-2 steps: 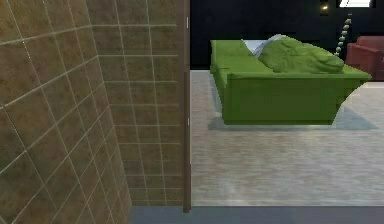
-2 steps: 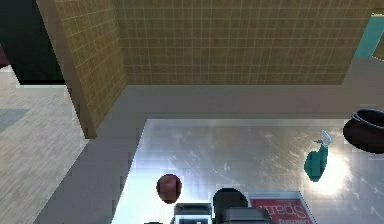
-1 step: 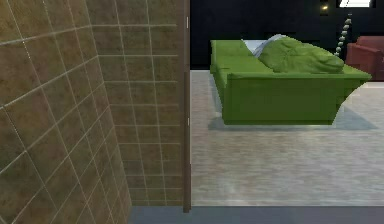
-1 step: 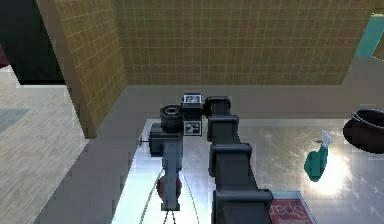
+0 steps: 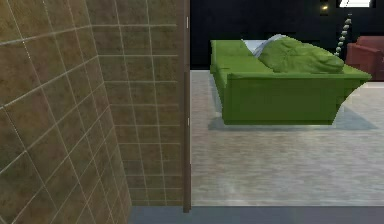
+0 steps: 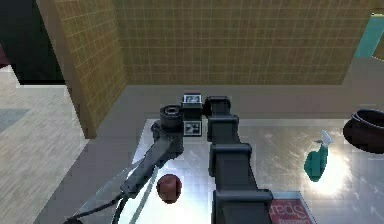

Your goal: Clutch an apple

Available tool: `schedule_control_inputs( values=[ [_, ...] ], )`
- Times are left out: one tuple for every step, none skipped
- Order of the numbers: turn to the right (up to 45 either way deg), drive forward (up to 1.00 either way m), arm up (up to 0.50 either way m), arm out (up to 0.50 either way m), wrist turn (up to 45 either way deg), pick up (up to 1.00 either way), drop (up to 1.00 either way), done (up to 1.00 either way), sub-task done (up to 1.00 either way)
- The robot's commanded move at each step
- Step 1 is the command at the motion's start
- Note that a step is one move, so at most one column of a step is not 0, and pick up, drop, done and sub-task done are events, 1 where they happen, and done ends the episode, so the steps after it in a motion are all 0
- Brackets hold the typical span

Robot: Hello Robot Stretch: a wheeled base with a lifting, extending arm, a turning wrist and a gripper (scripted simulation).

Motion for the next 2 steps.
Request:
schedule_control_inputs(
  values=[
    [0.0, 0.00, 0.00, 0.00, 45.0, 0.00, 0.00, 0.00, 0.00],
    [0.0, 0.00, 0.00, 0.00, 45.0, 0.00, 0.00, 0.00, 0.00]
  ],
)
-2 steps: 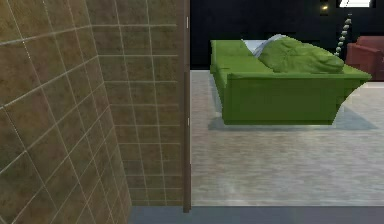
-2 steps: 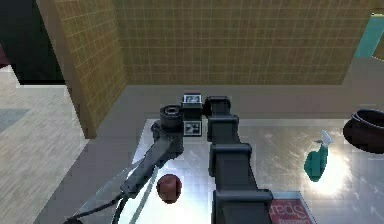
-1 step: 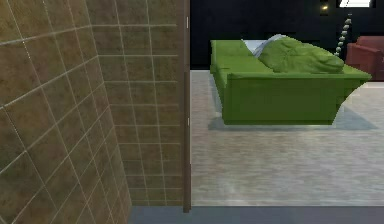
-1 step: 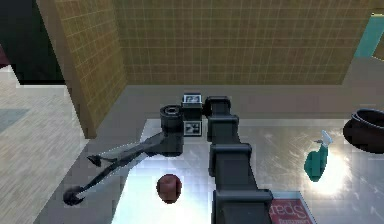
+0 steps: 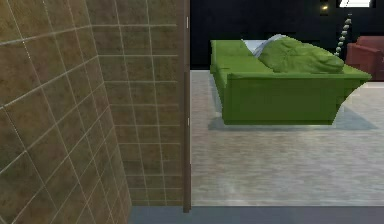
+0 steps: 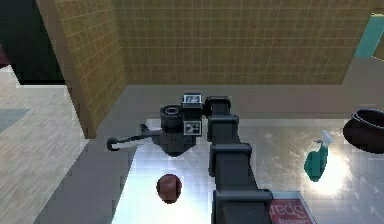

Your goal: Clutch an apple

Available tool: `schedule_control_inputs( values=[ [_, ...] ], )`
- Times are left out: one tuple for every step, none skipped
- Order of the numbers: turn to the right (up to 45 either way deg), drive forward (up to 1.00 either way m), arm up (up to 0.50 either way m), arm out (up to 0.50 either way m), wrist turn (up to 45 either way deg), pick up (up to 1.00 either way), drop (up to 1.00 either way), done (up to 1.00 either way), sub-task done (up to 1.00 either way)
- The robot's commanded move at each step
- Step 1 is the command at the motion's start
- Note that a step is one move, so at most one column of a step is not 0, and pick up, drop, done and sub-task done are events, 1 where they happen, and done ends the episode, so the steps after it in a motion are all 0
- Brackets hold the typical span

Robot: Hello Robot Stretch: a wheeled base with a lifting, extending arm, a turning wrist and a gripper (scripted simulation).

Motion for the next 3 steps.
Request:
schedule_control_inputs(
  values=[
    [0.0, 0.00, 0.00, 0.00, 27.0, 0.00, 0.00, 0.00, 0.00],
    [0.0, 0.00, -0.30, 0.00, 0.0, 0.00, 0.00, 0.00, 0.00],
    [0.0, 0.00, 0.00, 0.00, 0.0, 1.00, 0.00, 0.00, 0.00]
  ],
)
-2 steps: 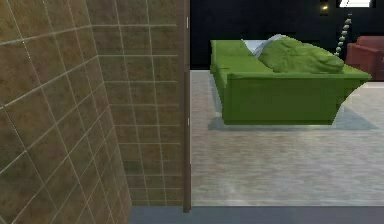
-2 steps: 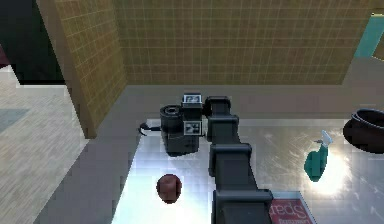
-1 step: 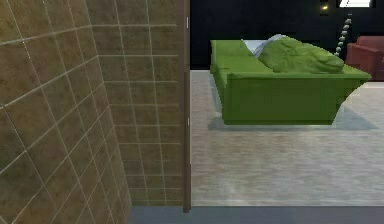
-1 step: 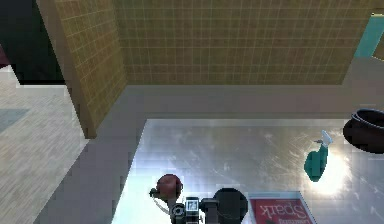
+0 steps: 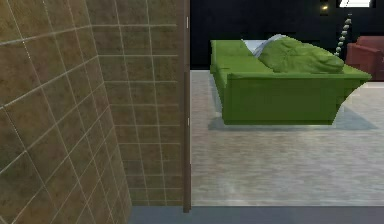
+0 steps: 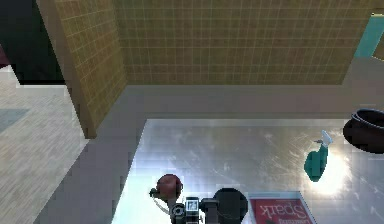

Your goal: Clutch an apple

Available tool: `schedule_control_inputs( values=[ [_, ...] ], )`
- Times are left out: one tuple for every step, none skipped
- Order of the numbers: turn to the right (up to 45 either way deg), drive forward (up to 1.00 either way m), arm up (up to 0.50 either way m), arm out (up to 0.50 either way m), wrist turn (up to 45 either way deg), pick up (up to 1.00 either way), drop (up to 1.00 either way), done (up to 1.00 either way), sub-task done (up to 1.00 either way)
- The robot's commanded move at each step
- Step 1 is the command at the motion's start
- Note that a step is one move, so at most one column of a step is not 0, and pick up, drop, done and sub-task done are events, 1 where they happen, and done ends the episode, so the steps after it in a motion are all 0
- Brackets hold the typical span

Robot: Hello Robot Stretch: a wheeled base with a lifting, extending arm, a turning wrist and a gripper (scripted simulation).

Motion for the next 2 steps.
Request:
schedule_control_inputs(
  values=[
    [0.0, 0.00, 0.10, 0.00, 0.0, 0.00, 0.00, 0.00, 0.00],
    [0.0, 0.00, 0.00, 0.00, 0.0, 0.00, 0.00, 1.00, 0.00]
  ],
)
